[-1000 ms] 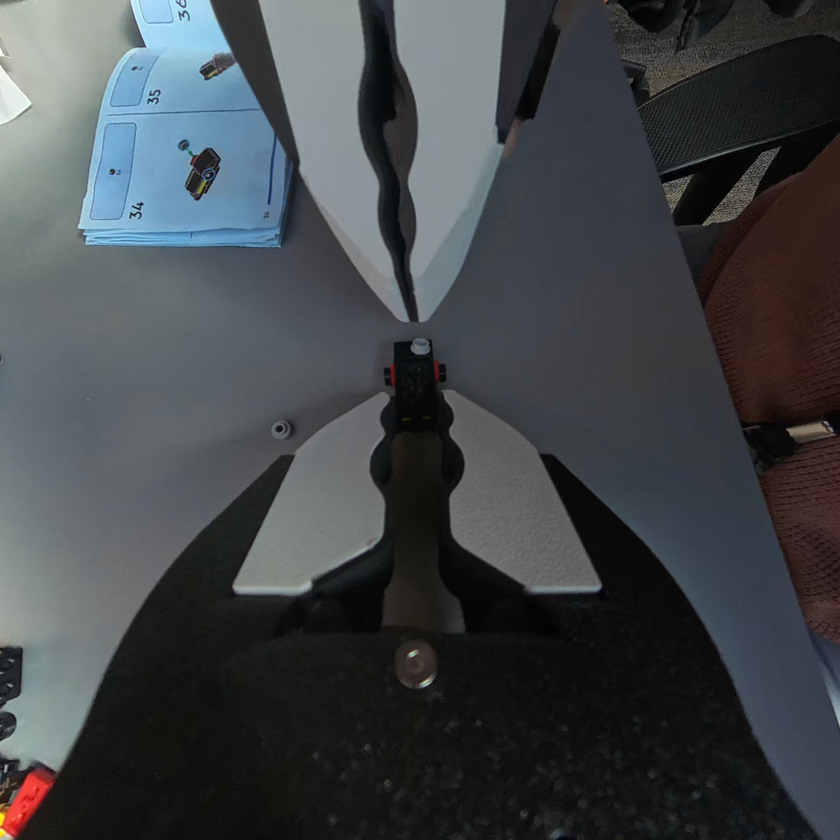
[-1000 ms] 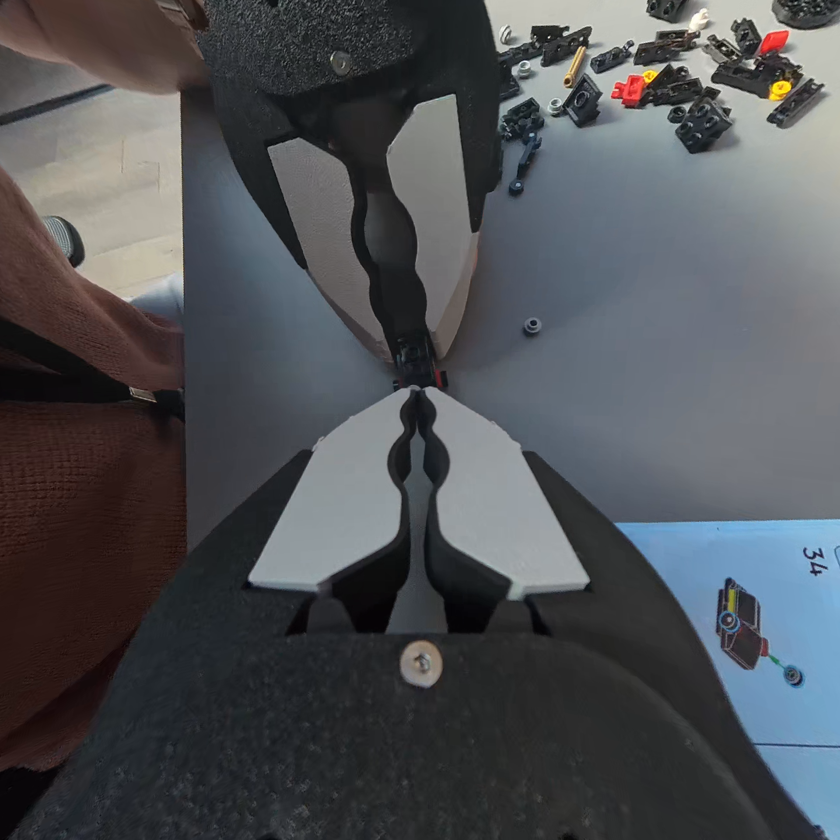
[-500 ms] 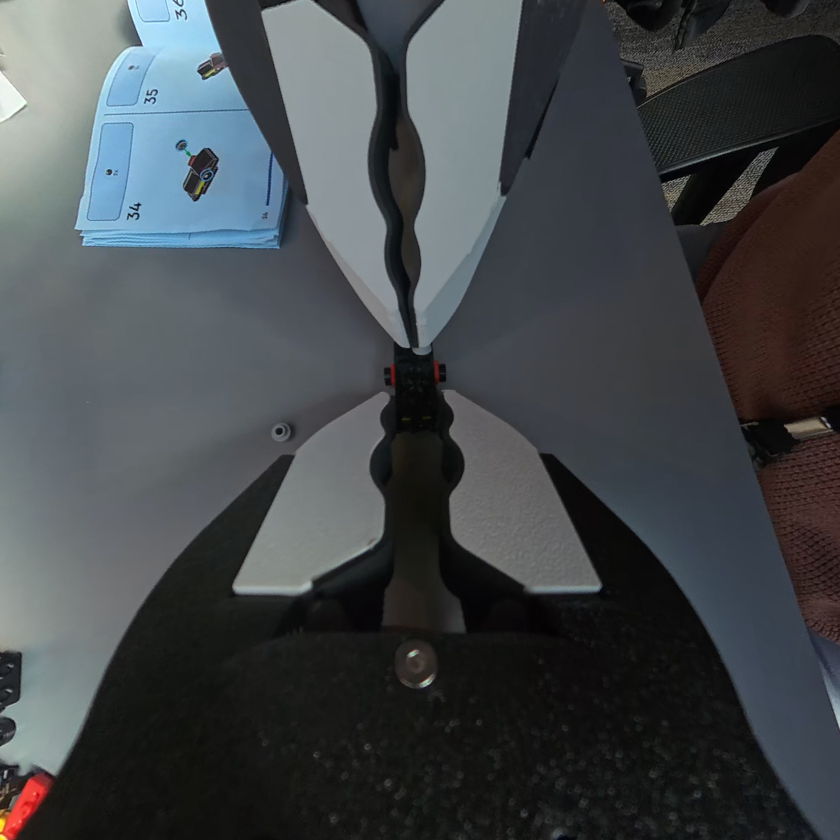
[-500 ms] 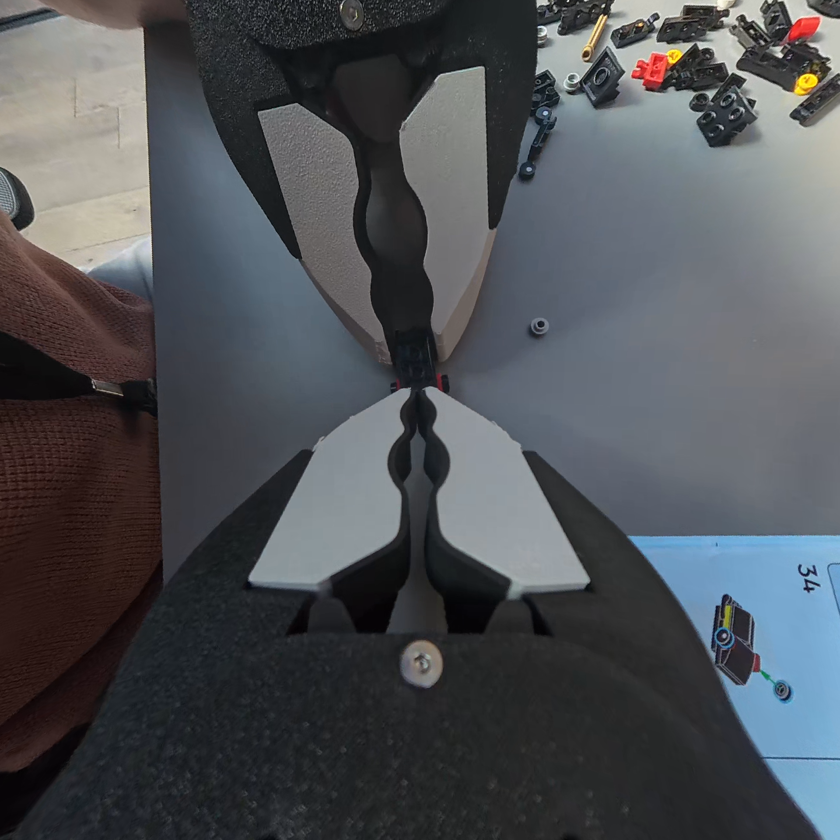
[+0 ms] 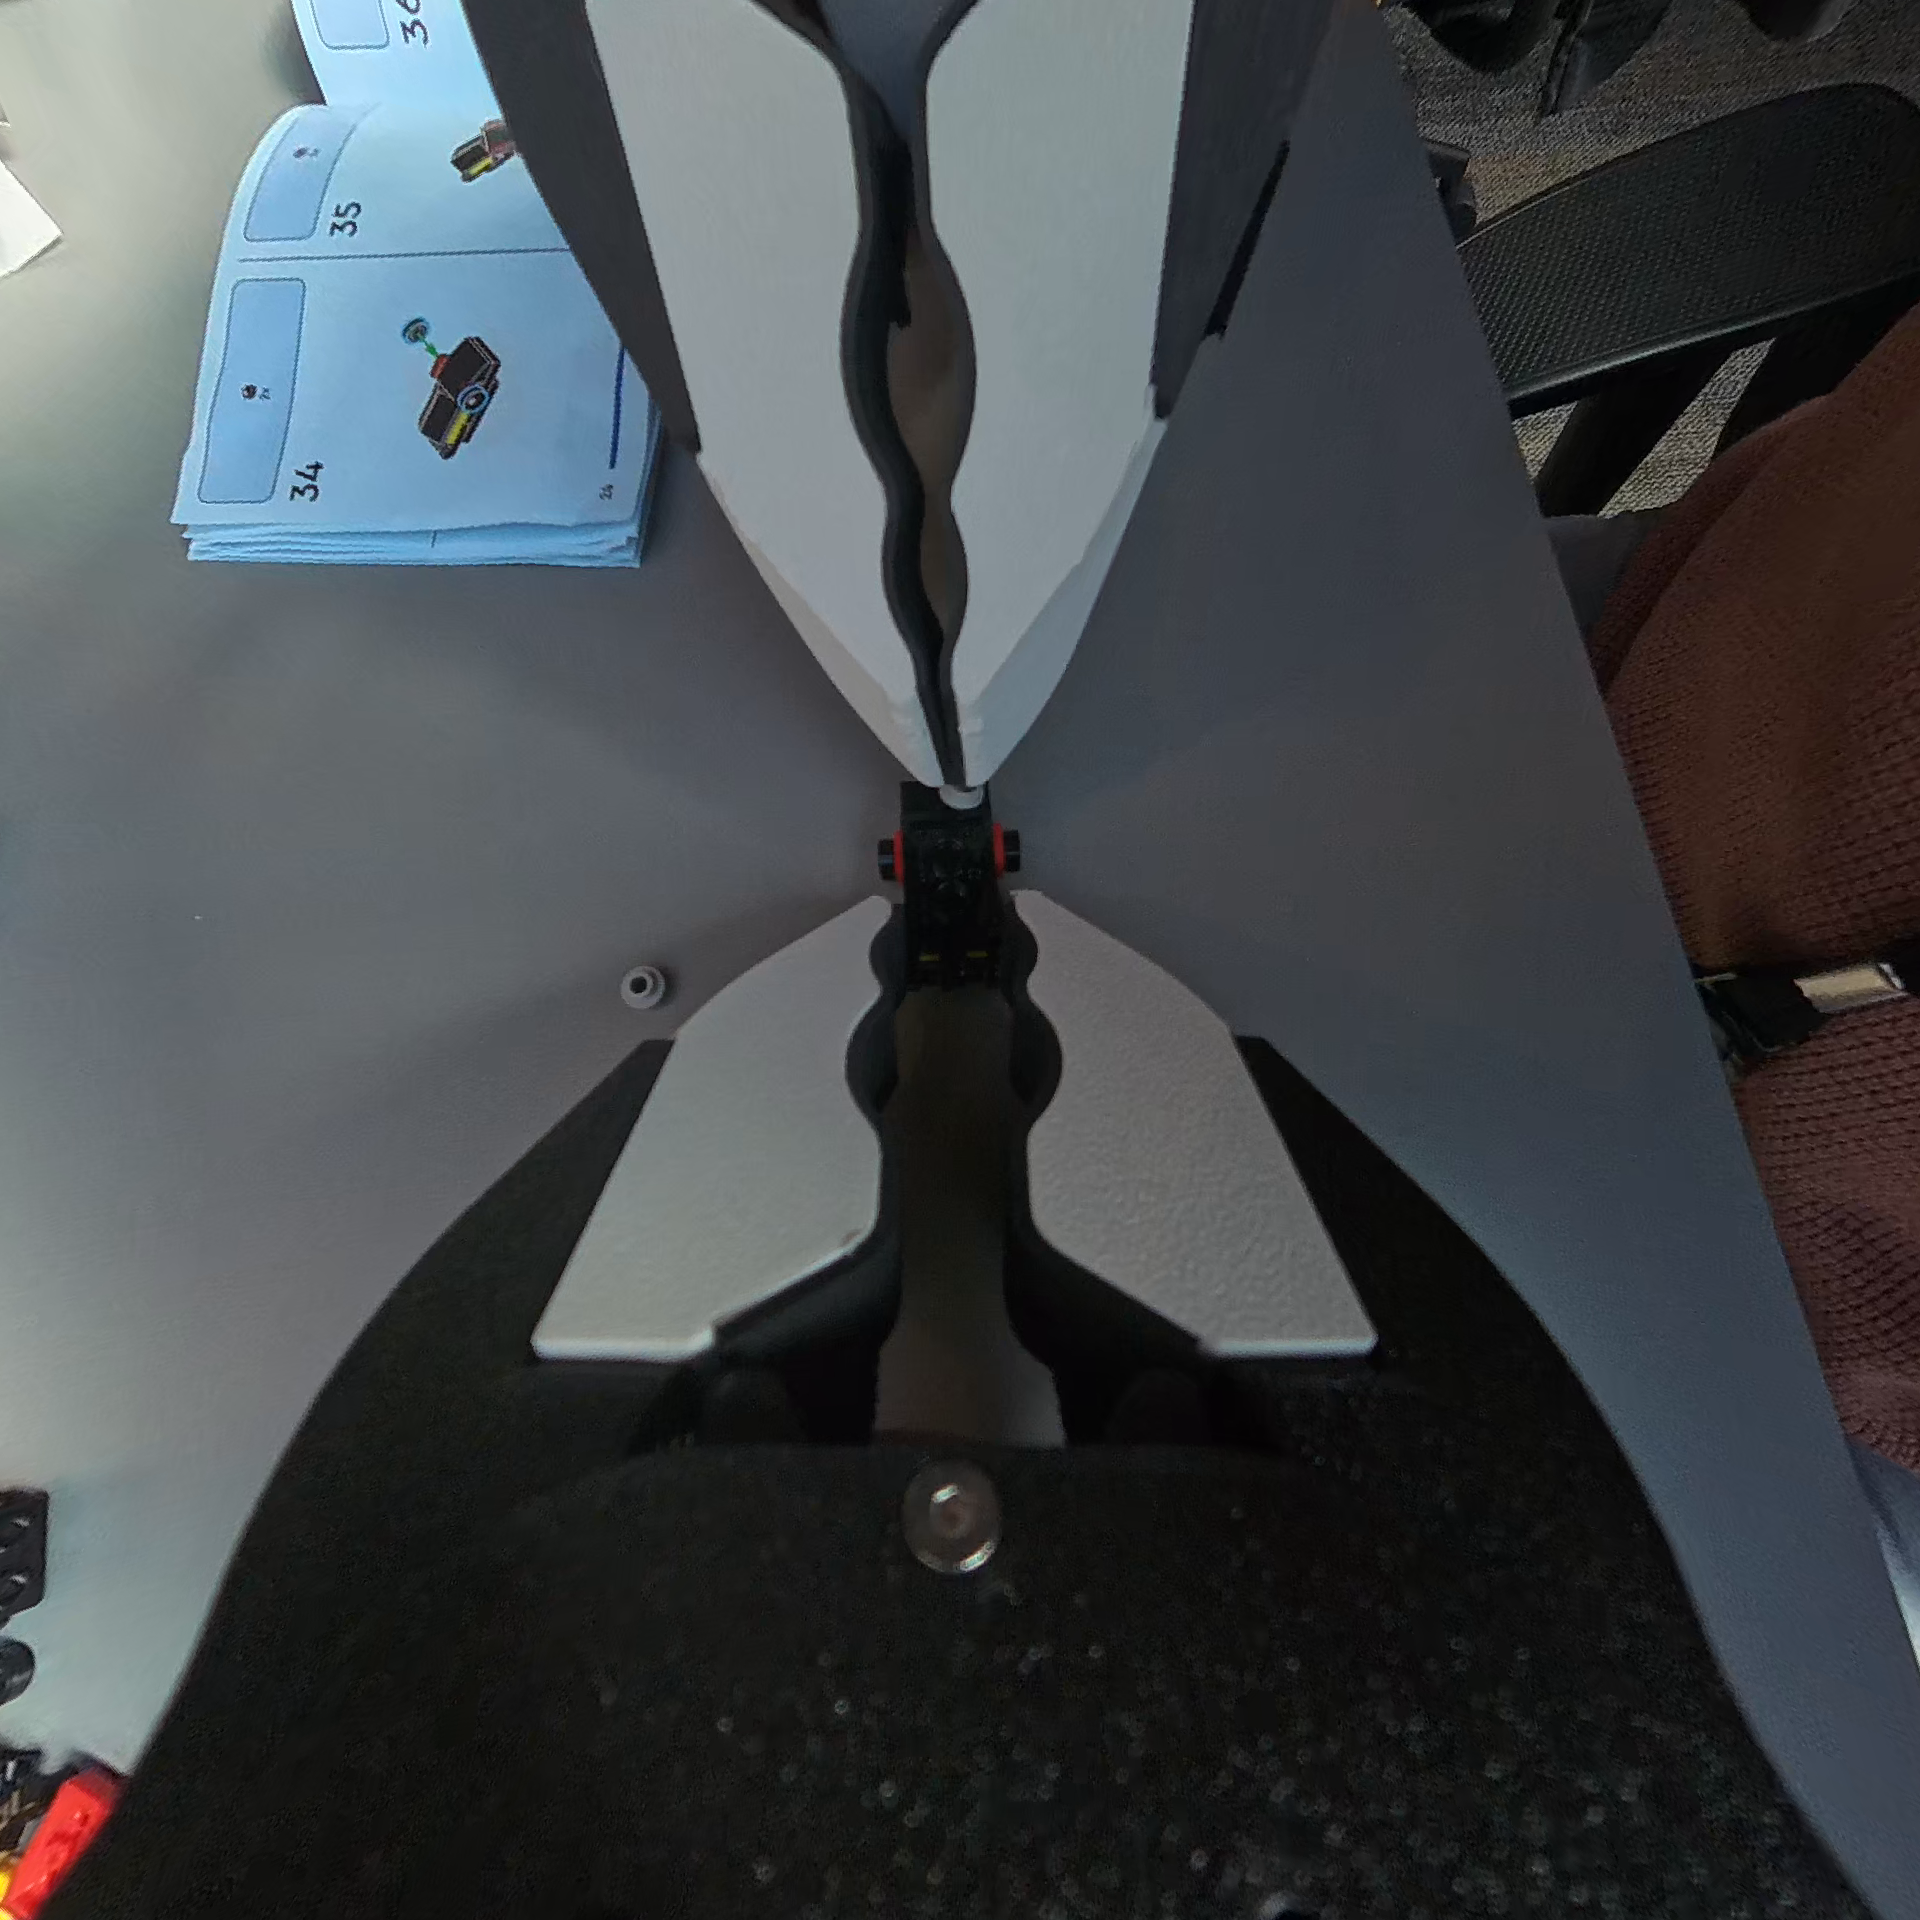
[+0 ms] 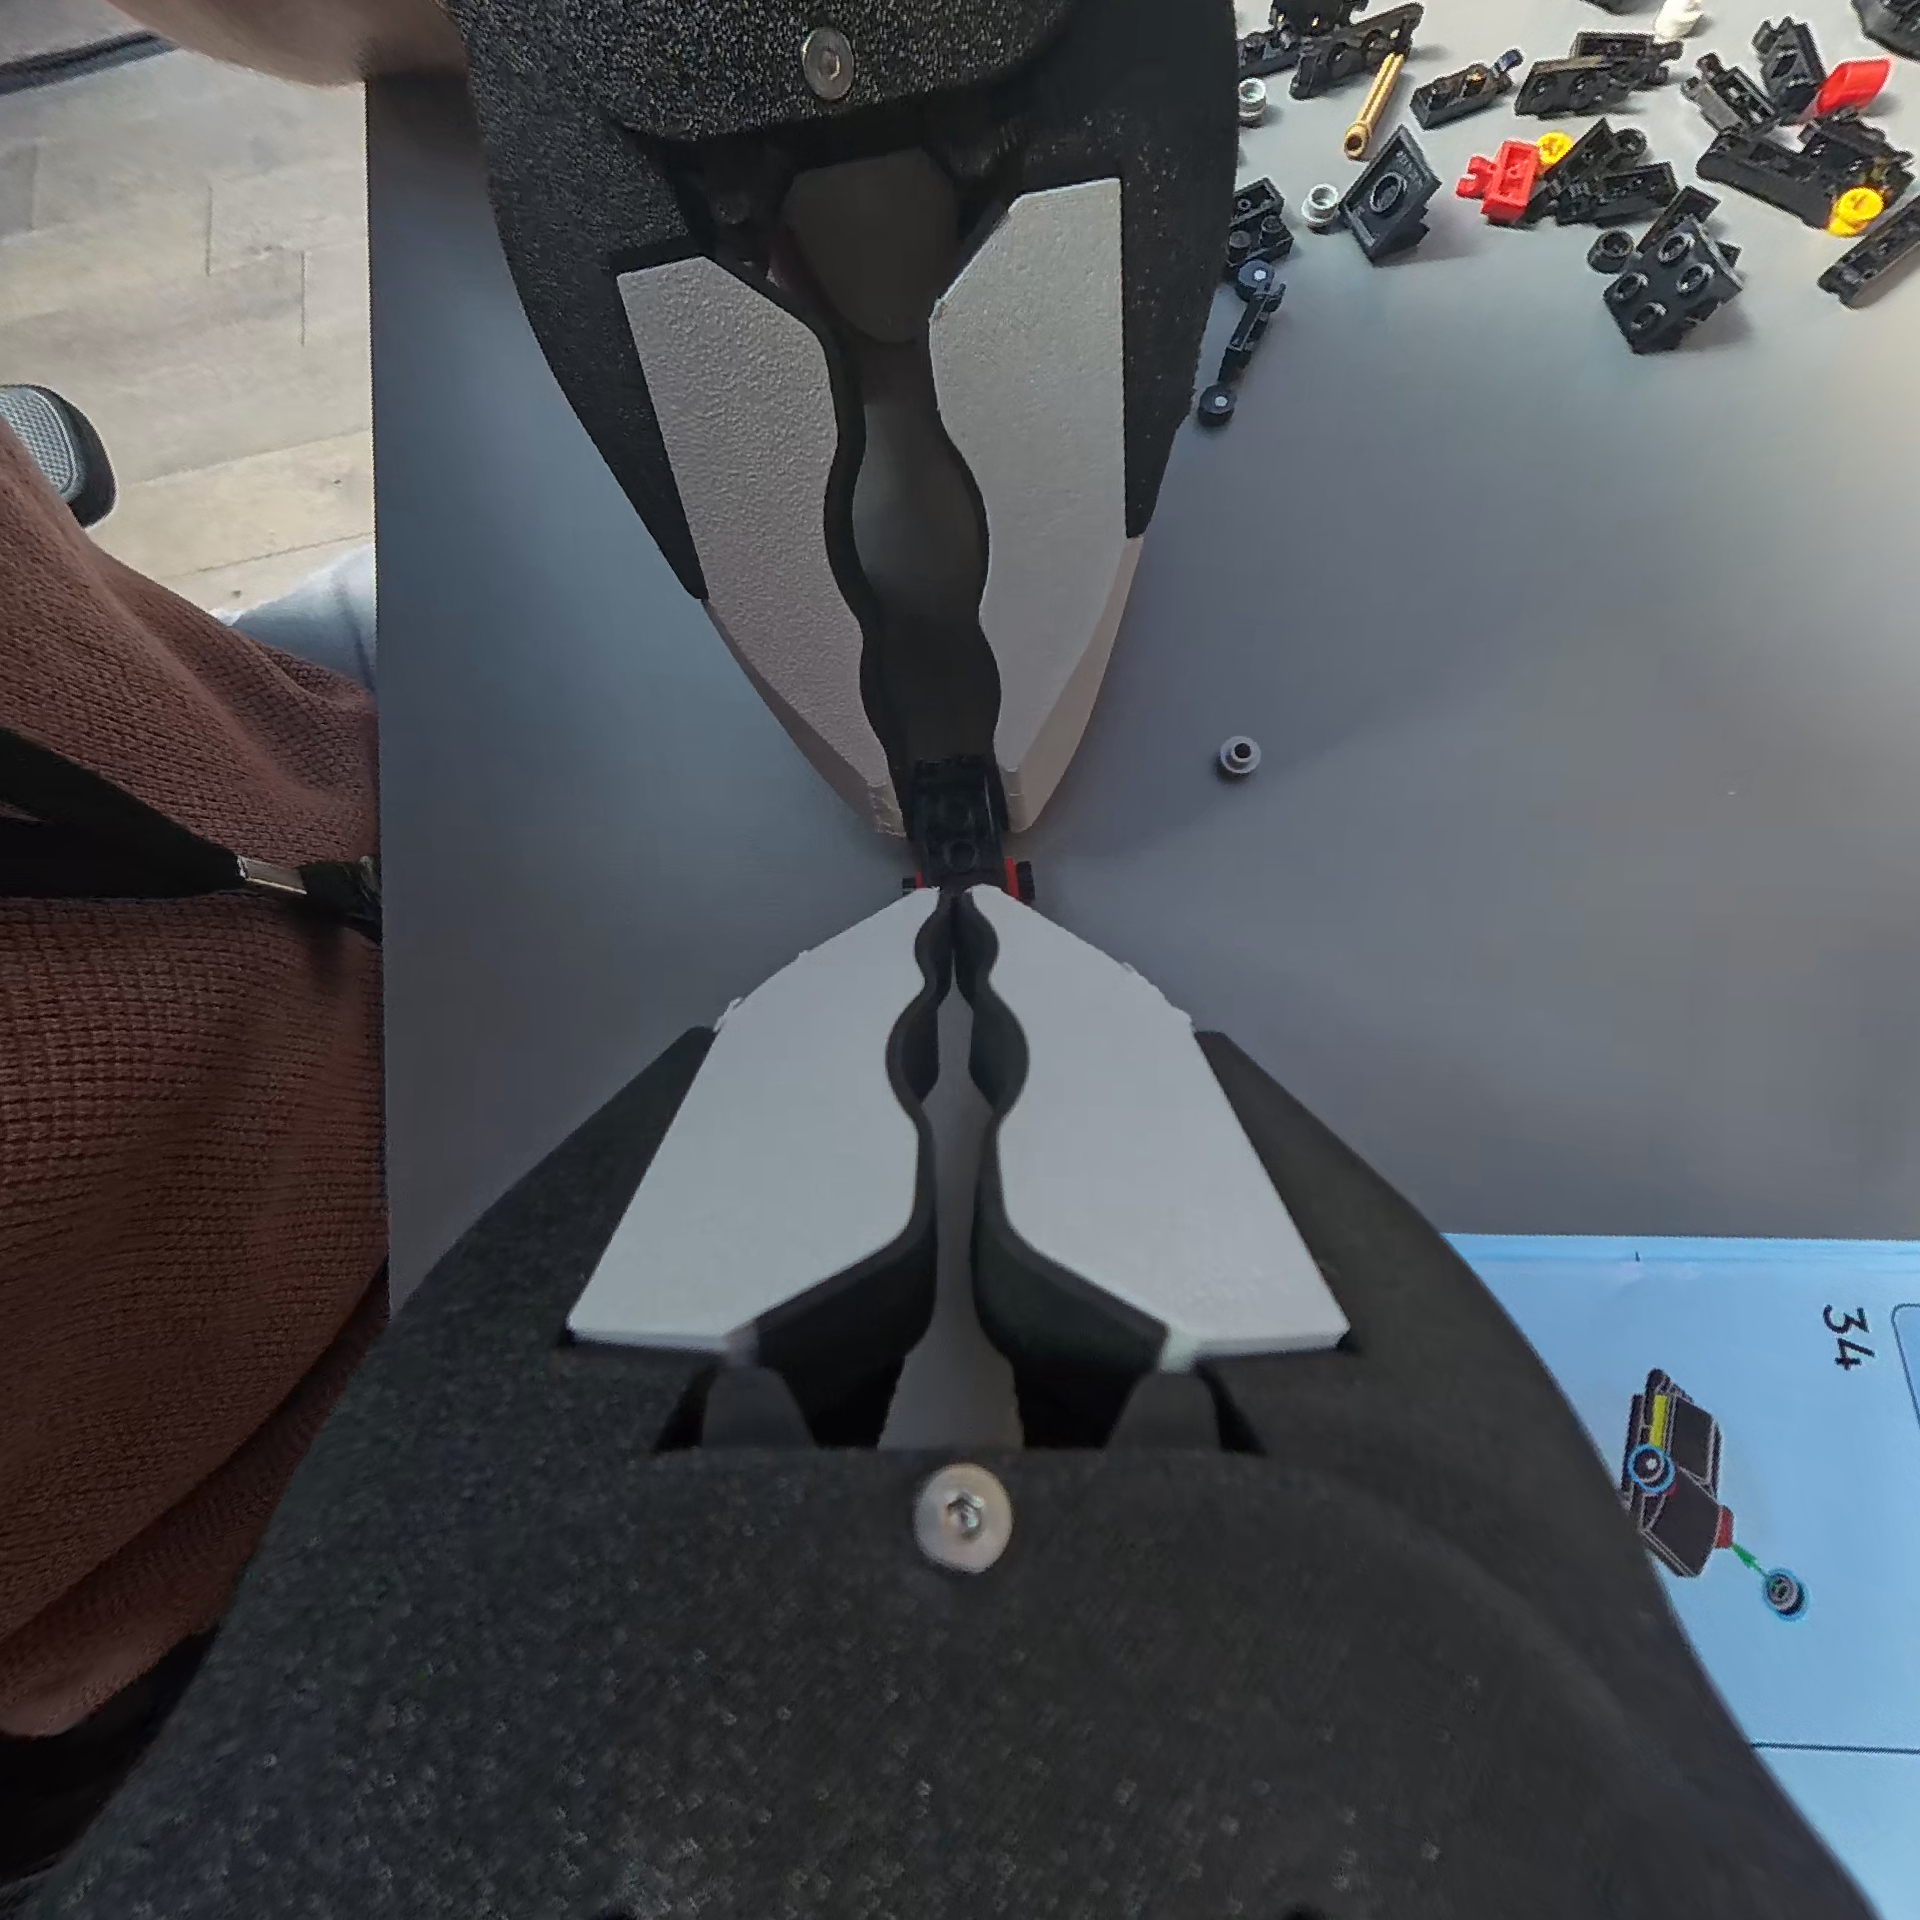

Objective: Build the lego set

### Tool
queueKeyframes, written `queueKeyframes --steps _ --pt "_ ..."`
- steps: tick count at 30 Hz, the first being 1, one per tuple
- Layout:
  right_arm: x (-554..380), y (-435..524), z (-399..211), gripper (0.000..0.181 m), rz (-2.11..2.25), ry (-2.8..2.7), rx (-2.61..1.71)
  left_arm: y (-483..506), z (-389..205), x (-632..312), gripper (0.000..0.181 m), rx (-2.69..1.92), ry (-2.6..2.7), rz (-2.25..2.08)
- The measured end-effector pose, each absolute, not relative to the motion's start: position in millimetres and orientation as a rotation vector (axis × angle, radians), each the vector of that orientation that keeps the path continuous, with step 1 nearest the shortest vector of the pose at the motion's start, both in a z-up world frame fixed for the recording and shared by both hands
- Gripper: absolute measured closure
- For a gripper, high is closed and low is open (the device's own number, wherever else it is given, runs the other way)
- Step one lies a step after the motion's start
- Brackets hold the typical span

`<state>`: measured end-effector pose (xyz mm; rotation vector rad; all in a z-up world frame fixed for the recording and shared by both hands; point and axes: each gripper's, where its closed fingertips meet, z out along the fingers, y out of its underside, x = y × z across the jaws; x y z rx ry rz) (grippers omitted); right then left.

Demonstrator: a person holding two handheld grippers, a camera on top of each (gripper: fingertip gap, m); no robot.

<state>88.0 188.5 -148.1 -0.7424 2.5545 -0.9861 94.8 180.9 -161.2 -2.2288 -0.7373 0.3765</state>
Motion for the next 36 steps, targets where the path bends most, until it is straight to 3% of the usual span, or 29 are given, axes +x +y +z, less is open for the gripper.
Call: queueKeyframes --steps 7,18,36 --pt "84 191 -146 0.17 -1.001 2.557 -0.736 181 -161 95 0.164 -2.228 -0.737 0.375" --pt "85 189 -142 0.181 -1.024 2.554 -0.776 182 -161 95 0.164 -2.229 -0.736 0.372" --pt "87 191 -154 0.181 -0.909 2.601 -0.82 183 -160 94 0.164 -2.218 -0.739 0.373"
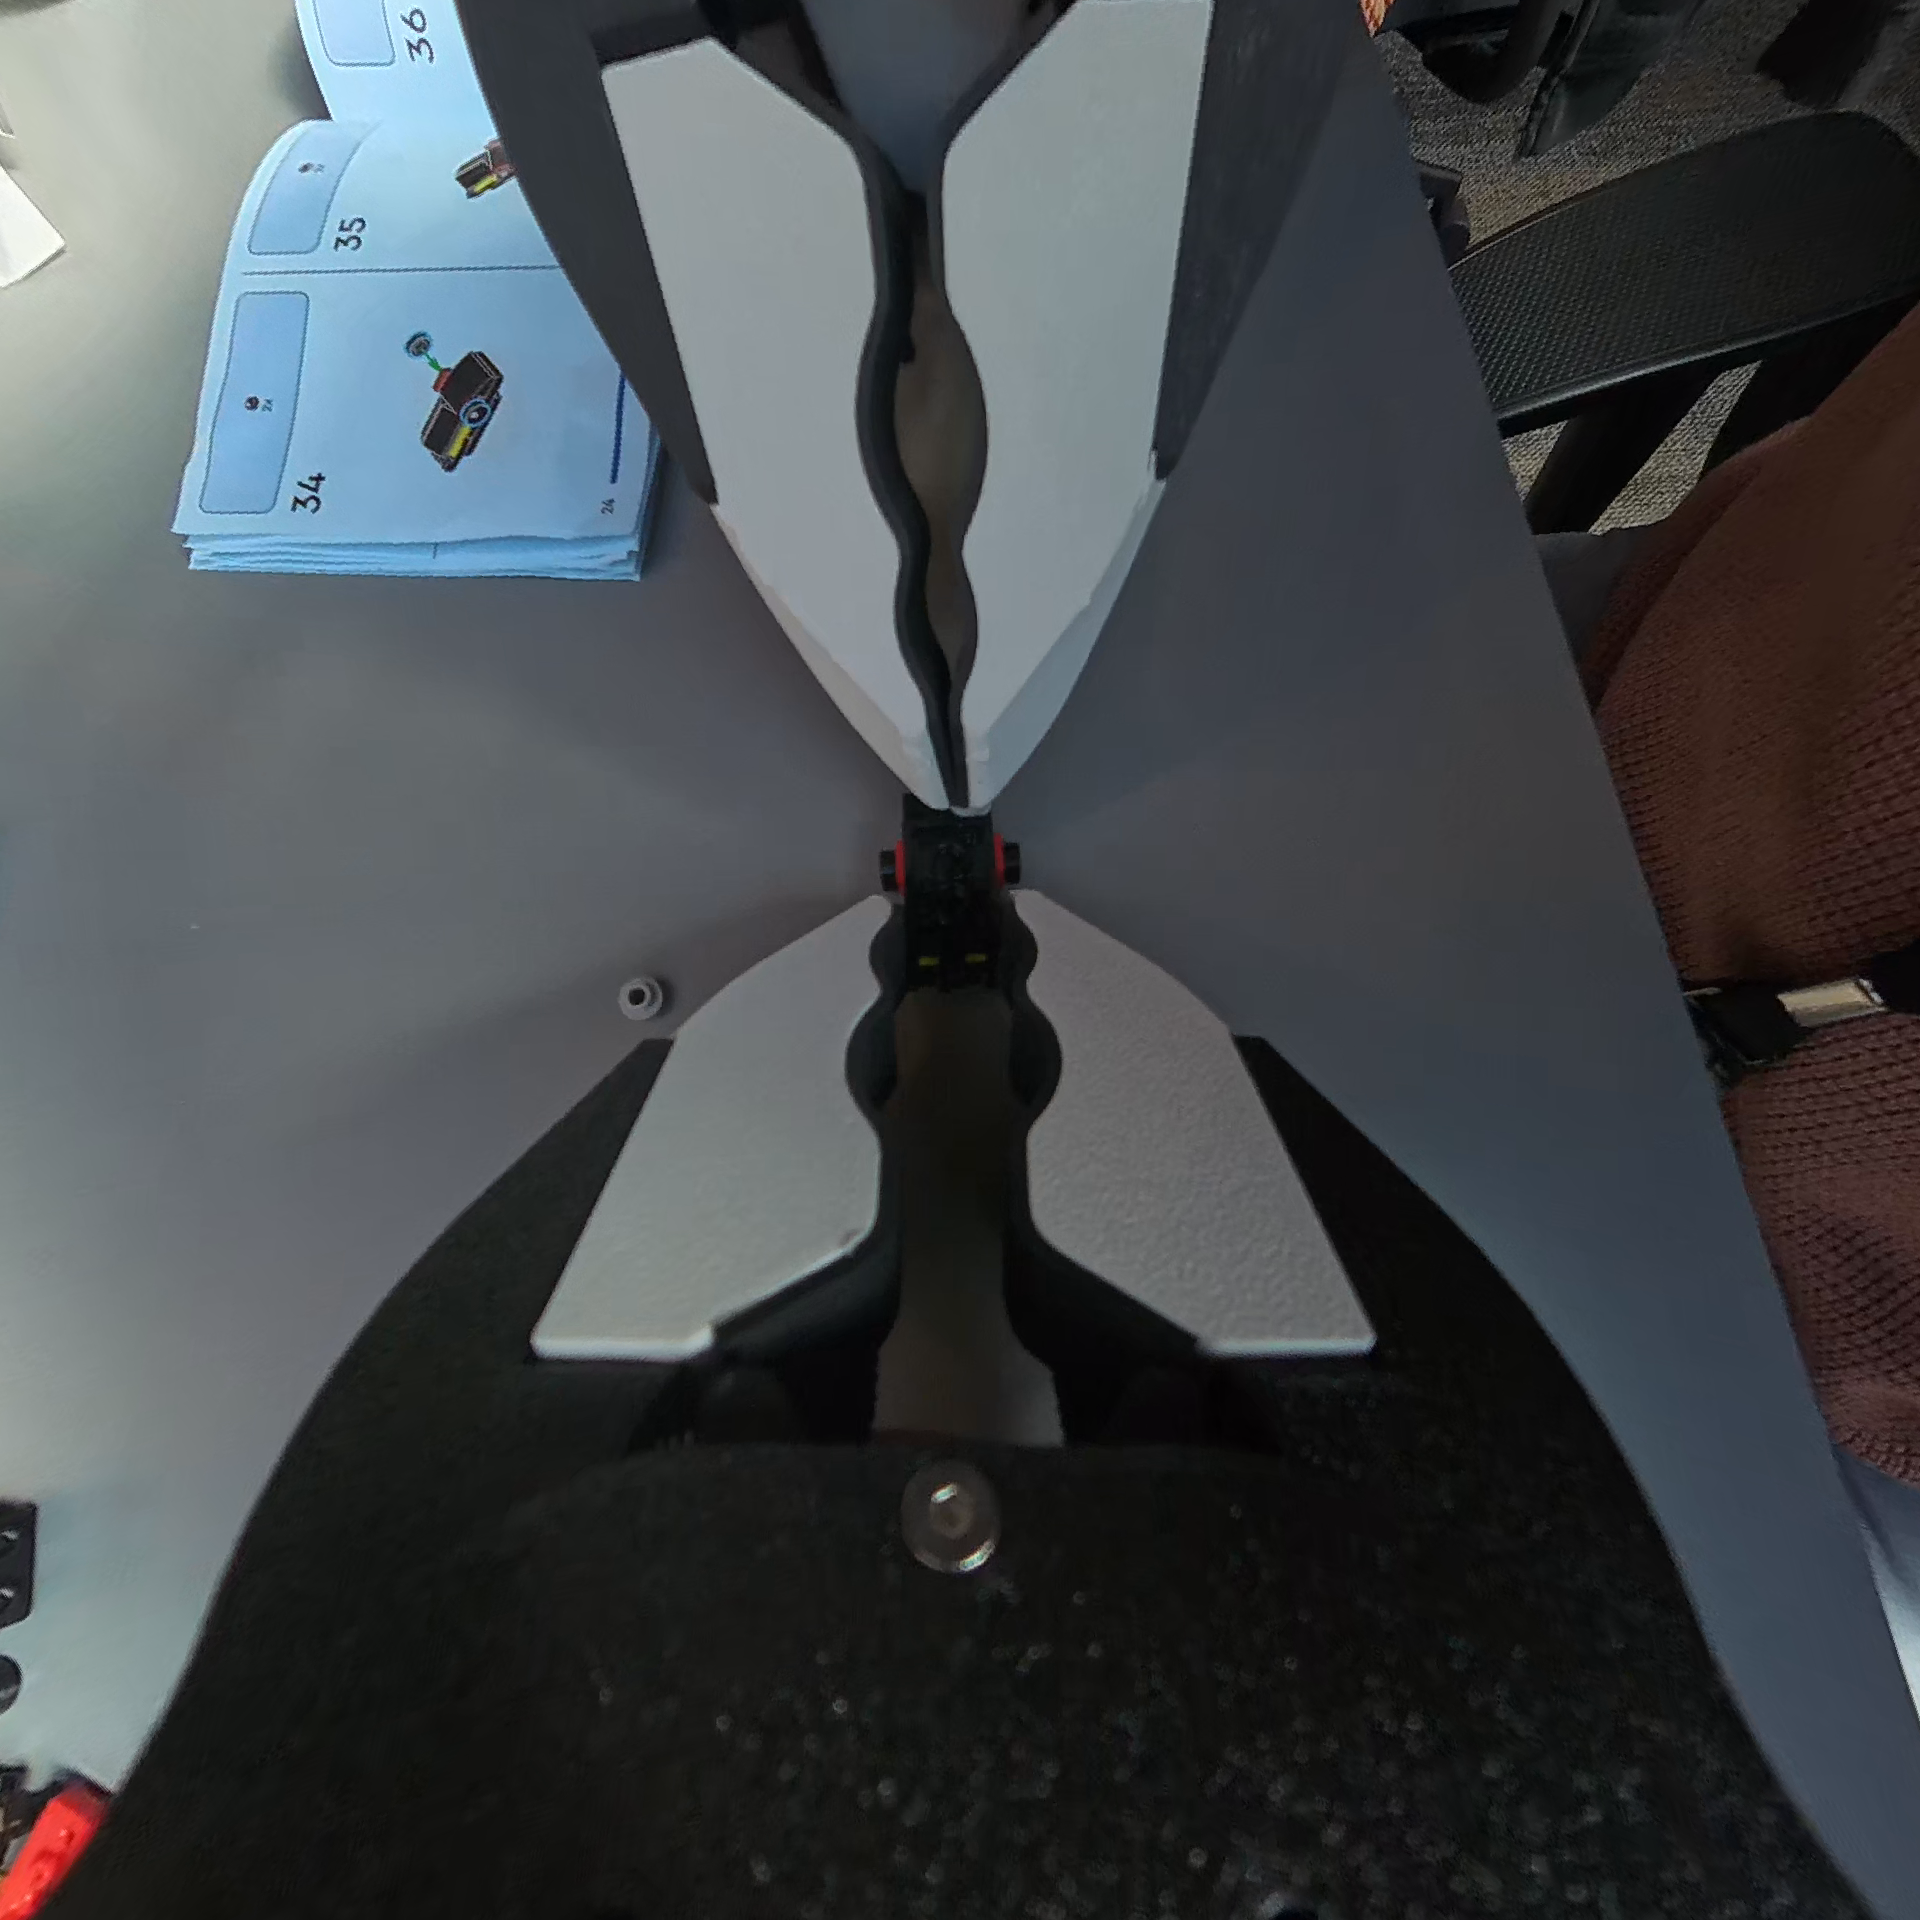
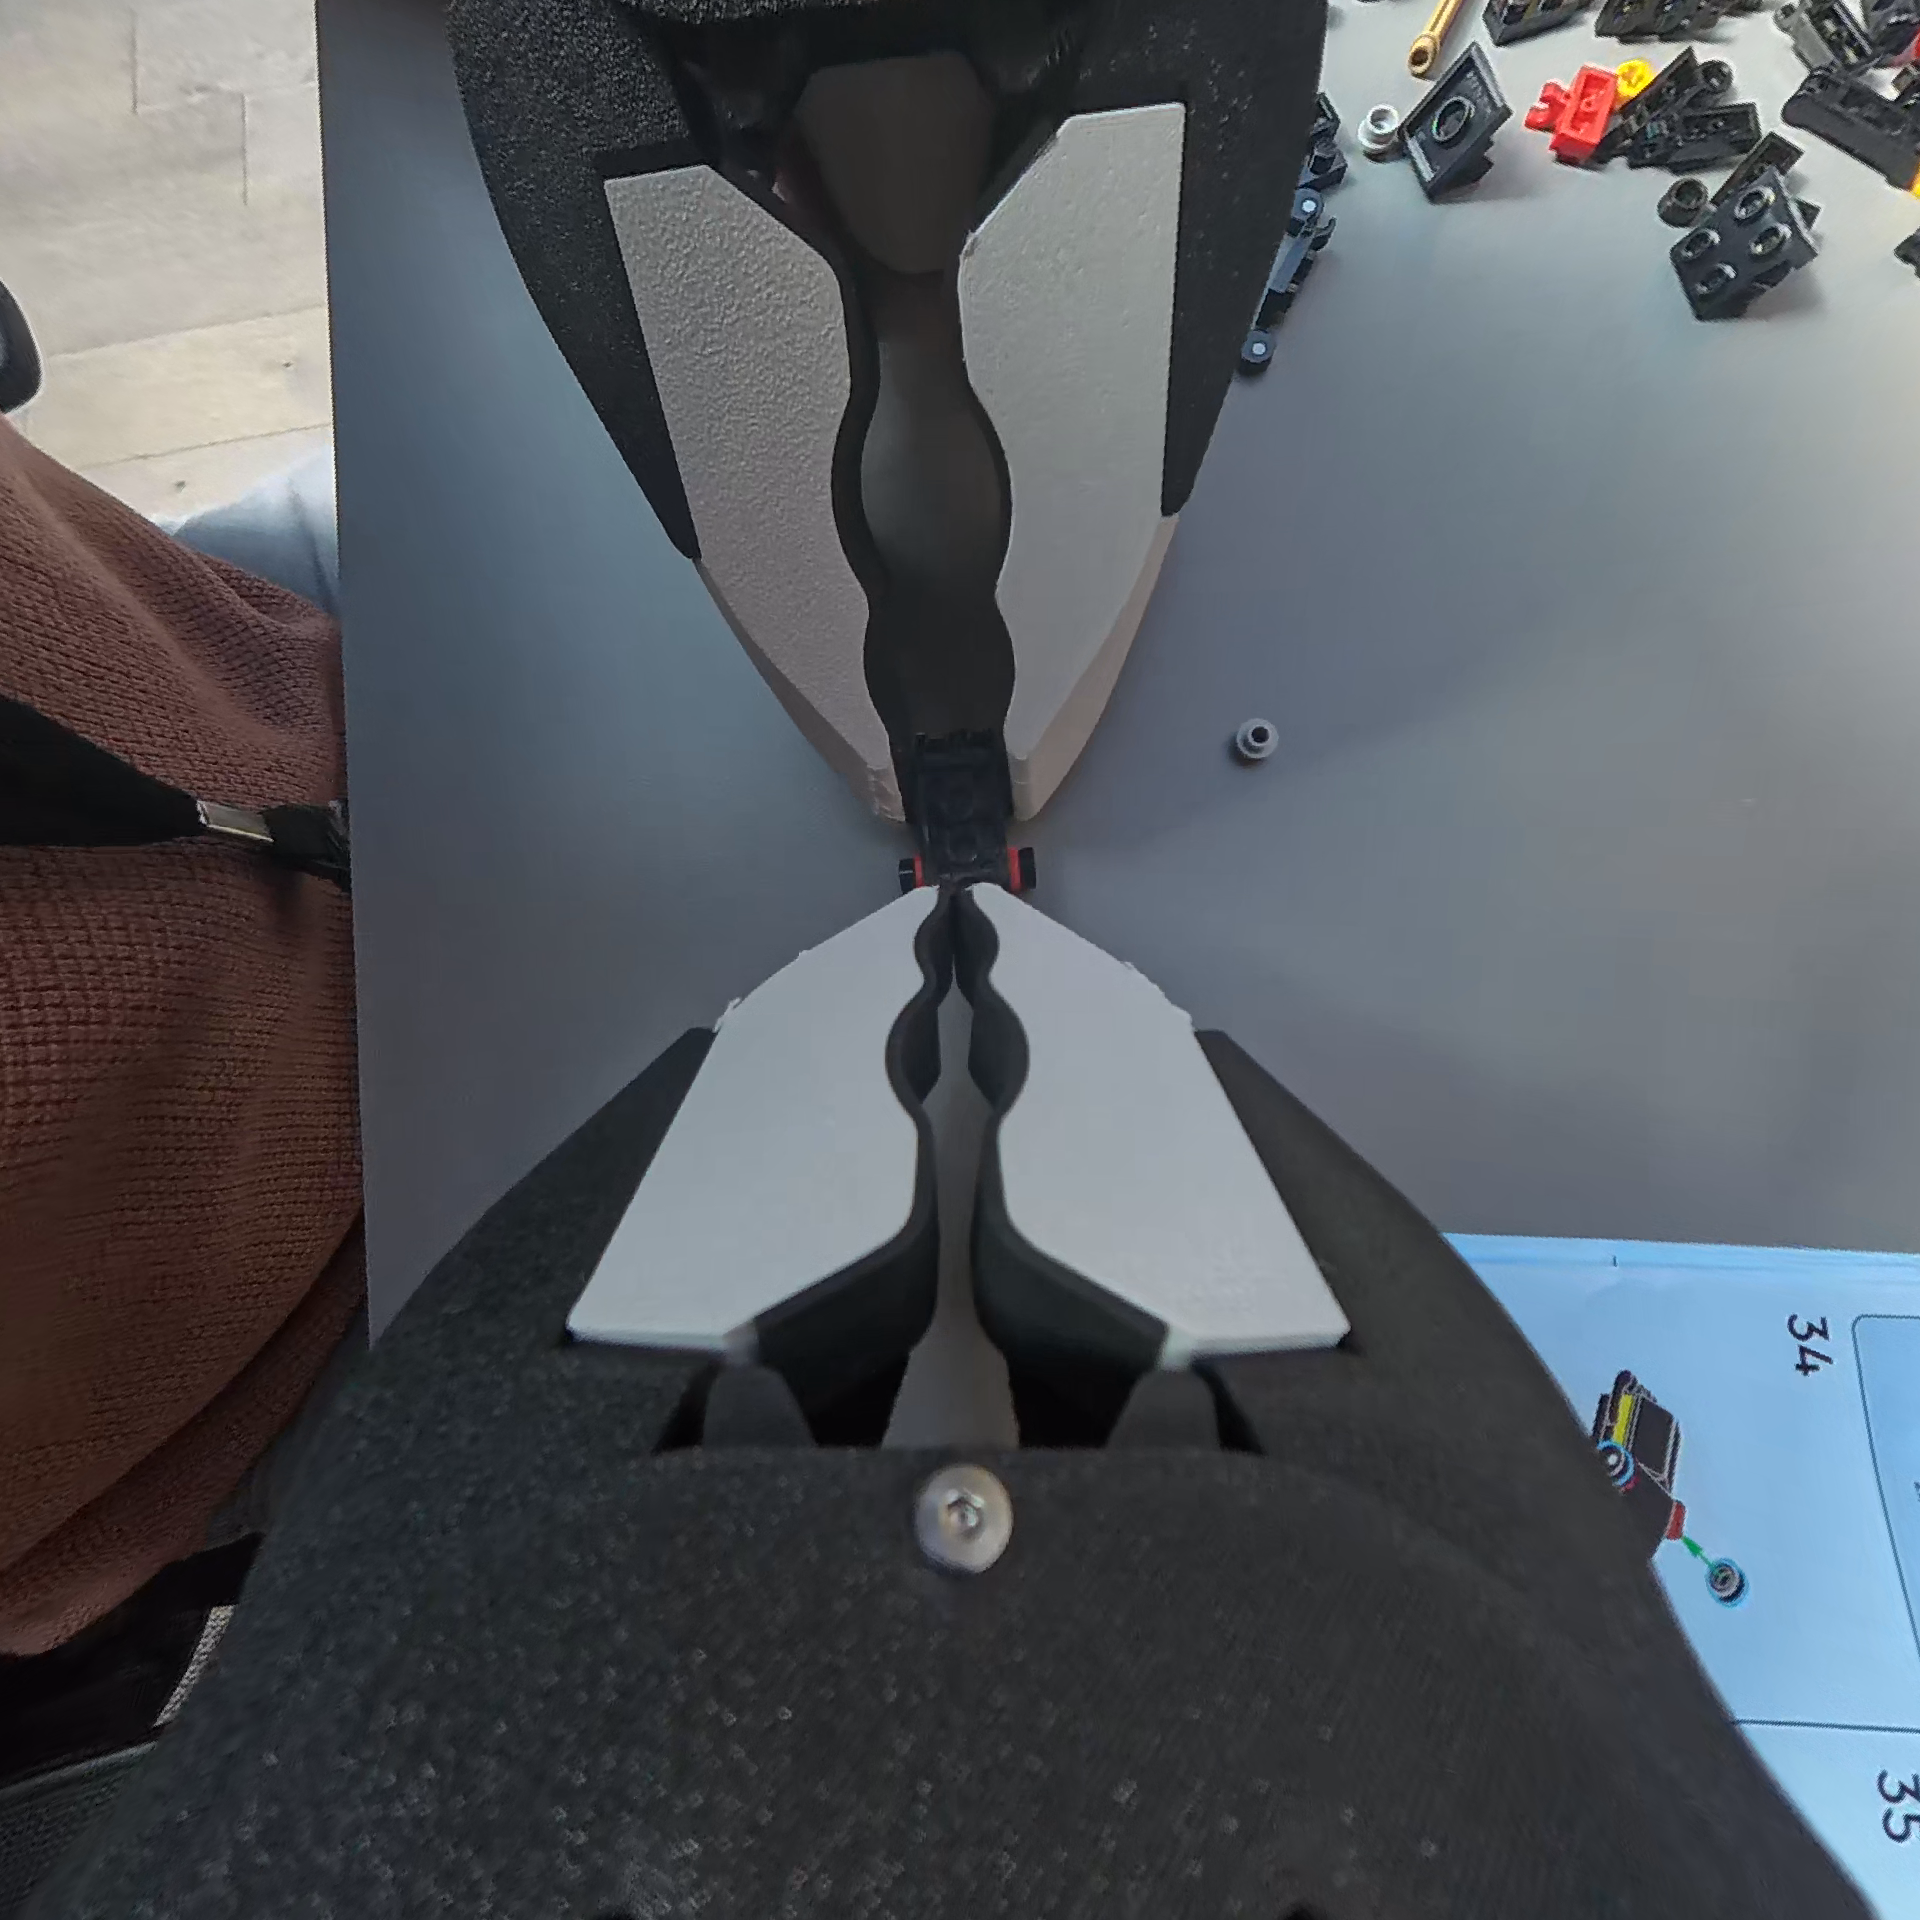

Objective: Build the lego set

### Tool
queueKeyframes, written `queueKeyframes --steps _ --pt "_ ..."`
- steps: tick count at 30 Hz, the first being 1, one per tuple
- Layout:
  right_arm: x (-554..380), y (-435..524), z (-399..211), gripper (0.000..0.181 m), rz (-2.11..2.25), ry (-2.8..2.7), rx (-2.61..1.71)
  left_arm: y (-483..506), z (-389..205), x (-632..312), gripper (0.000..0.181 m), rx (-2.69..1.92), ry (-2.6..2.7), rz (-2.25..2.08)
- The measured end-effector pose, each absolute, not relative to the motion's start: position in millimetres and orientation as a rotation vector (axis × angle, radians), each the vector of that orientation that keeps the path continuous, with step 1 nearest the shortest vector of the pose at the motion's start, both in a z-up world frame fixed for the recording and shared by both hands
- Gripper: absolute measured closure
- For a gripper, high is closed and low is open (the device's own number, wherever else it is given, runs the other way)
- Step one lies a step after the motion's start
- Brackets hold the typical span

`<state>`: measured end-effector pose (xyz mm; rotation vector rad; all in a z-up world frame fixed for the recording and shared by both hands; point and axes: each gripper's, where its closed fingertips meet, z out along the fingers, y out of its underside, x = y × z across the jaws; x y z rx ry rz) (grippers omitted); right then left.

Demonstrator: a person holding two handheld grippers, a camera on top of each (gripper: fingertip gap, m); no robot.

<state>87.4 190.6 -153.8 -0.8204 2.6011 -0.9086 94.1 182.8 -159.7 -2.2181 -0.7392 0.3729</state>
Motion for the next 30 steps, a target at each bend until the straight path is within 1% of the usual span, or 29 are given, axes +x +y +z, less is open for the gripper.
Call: queueKeyframes --steps 10,14,18,22,30 --pt "89 189 -155 0.181 -0.867 2.62 -0.825 183 -160 94 0.164 -2.219 -0.746 0.374" --pt "88 188 -154 0.181 -0.906 2.593 -0.776 183 -160 94 0.164 -2.225 -0.742 0.379" --pt "76 184 -141 0.181 -1.032 2.502 -0.582 181 -161 95 0.164 -2.215 -0.751 0.363" --pt "79 189 -141 0.181 -1.045 2.519 -0.626 181 -161 95 0.164 -2.206 -0.756 0.354" --pt "88 188 -150 0.181 -1.024 2.462 -0.56 181 -161 95 0.164 -2.206 -0.754 0.353"
